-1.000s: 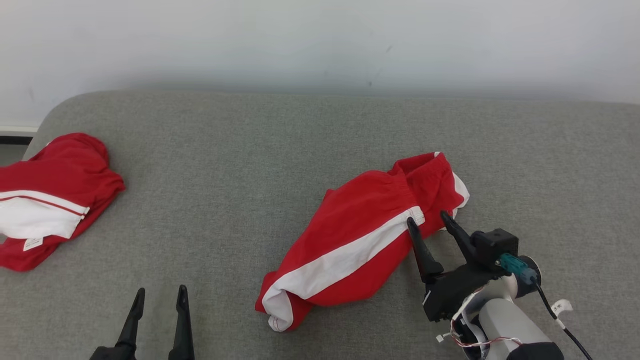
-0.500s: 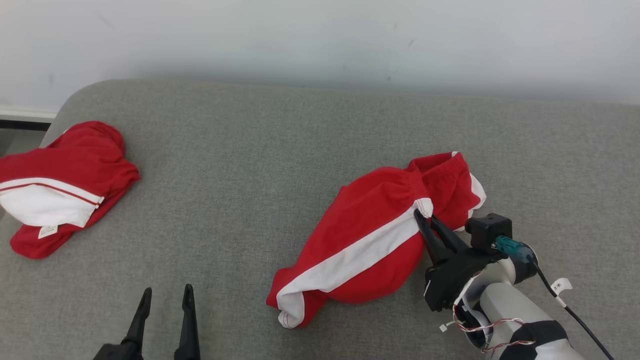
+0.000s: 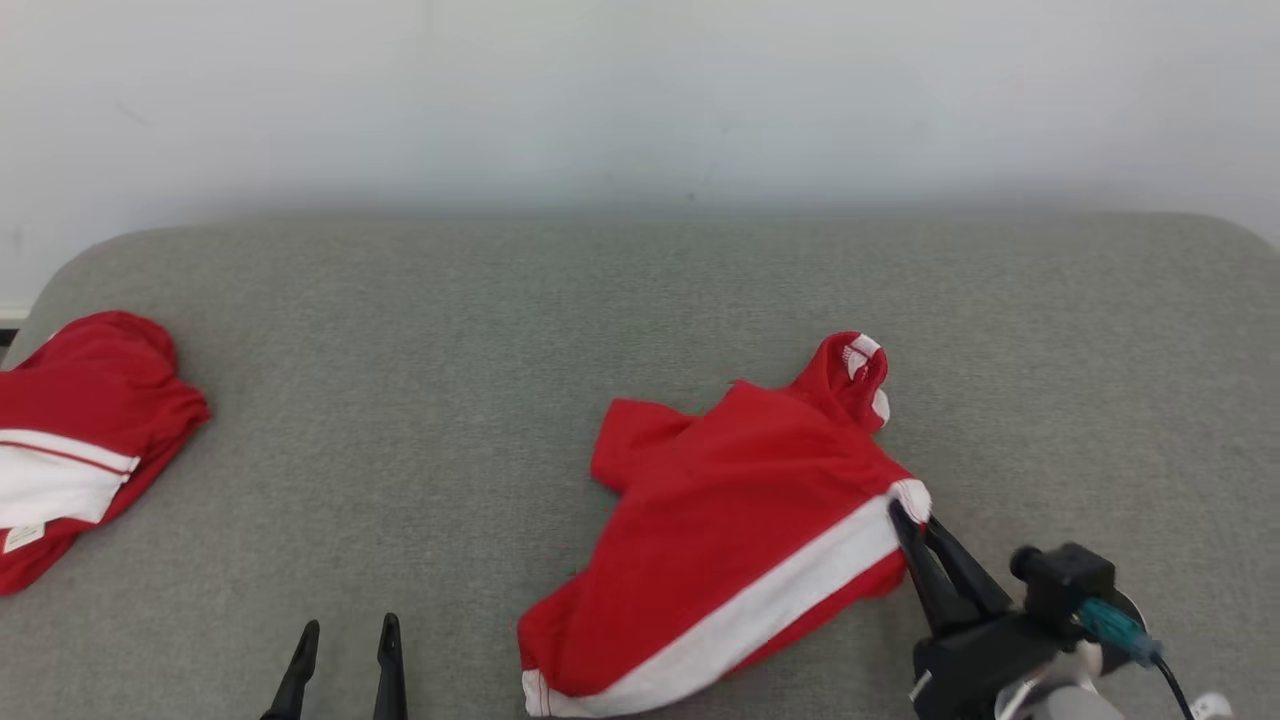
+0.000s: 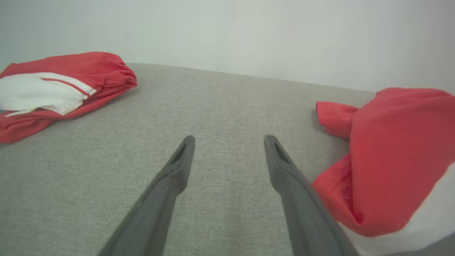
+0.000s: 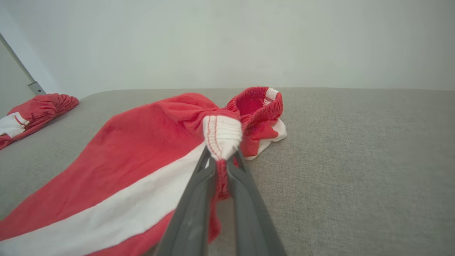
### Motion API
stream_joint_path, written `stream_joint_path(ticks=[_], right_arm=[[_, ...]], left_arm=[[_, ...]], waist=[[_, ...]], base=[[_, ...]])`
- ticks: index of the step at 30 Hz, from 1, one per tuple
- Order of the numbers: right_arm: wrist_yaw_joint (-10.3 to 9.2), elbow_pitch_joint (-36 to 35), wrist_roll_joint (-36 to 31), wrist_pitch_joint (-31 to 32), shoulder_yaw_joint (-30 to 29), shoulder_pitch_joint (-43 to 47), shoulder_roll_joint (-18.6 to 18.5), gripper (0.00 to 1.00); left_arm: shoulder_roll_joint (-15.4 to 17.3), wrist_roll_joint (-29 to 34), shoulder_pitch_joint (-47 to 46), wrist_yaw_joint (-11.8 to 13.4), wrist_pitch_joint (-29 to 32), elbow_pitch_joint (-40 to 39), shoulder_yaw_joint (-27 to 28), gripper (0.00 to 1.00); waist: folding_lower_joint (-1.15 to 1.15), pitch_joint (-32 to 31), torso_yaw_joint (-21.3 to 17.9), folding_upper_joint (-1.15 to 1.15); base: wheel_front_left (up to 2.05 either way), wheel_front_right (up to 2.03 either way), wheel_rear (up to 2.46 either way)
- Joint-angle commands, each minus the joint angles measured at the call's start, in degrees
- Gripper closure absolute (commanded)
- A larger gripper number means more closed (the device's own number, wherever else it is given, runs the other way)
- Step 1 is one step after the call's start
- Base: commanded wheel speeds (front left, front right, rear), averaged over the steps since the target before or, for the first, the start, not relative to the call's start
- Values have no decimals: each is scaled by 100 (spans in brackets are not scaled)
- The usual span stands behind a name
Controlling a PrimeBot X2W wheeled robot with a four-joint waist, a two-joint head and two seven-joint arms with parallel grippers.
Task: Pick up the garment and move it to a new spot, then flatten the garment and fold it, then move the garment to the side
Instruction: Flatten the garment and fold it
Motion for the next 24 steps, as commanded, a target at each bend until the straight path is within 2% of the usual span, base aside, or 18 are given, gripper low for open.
stream_joint_path(ticks=[1, 12, 13, 14, 24], right_arm=[[-13, -179, -40, -2, -165, 301, -41, 100], [-13, -427, -47, -3, -726, 1317, 77, 100], [-13, -465, -81, -3, -776, 1337, 104, 64], [-13, -495, -101, -3, -814, 1358, 142, 0], [-13, -1306, -589, -3, -1464, 1591, 577, 0]], left_arm=[[-4, -82, 95, -2, -20, 38, -13, 0], [-4, -120, 89, -16, -20, 131, -71, 0], [-4, -119, 91, -22, -20, 141, -68, 0], [-4, -118, 96, -29, -20, 147, -64, 0], [-6, -124, 172, -130, -20, 196, -201, 0]], waist=[[0, -40, -194, 0], [0, -49, -348, 0], [0, -53, -354, 0], [0, -59, -359, 0], [0, -155, -342, 0]], base=[[0, 0, 0], [0, 0, 0], [0, 0, 0], [0, 0, 0], [0, 0, 0]])
